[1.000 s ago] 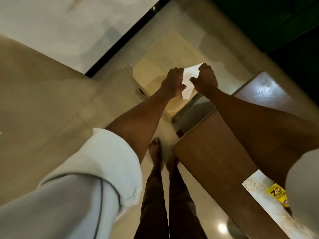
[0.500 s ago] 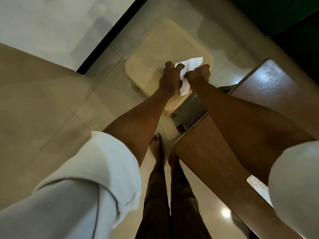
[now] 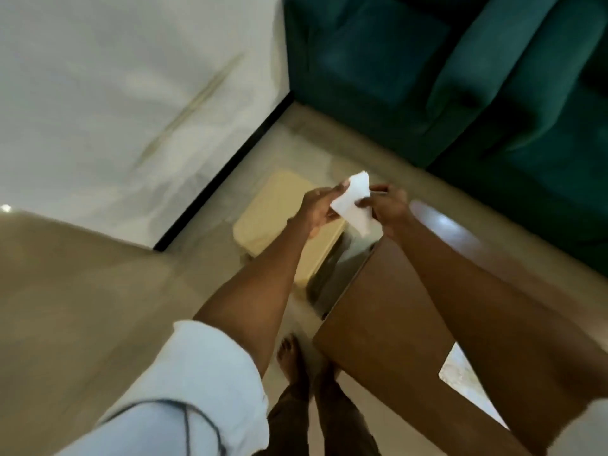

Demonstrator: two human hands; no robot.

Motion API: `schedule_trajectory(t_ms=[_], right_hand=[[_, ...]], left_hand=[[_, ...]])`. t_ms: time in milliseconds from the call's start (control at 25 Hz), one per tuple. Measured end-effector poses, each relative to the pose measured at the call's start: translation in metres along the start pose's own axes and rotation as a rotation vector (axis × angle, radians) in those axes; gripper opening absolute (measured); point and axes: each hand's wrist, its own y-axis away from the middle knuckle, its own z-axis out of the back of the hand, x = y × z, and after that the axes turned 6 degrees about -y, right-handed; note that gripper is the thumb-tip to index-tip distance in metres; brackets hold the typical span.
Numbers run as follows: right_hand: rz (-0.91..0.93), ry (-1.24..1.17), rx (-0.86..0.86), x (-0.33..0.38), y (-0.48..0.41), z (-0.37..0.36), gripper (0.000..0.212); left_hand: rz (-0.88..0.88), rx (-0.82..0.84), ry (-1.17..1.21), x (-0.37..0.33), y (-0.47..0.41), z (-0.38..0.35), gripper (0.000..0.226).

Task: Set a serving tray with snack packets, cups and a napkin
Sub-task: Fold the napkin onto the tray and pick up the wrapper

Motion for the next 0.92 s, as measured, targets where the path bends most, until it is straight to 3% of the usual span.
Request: schedule_trajectory(t_ms=[200,360,640,920], right_hand=[[0.131,-0.206,-0.138,0.090,0.121,0.130,0.067],[0.256,-0.298,-0.206,0.112,0.209,0.233,0.047],[0.420,-0.390,-0.412,0.105,0.355,0.425,0.026],[0.511,-0.291,-0.481,0.073,0.473,0.596,0.038]], left_hand=[[-0.097,0.233,-0.030,-0.078,0.121,-0.108,0.040],[-0.166,0.341,-0.050,-0.105,0.211,-0.209,0.040],[-0.341,0.514,-0.248,-0.115,0.359,-0.377,0.042],[-0.506,0.600,-0.359,-0.076,0.473,-0.529,0.040]])
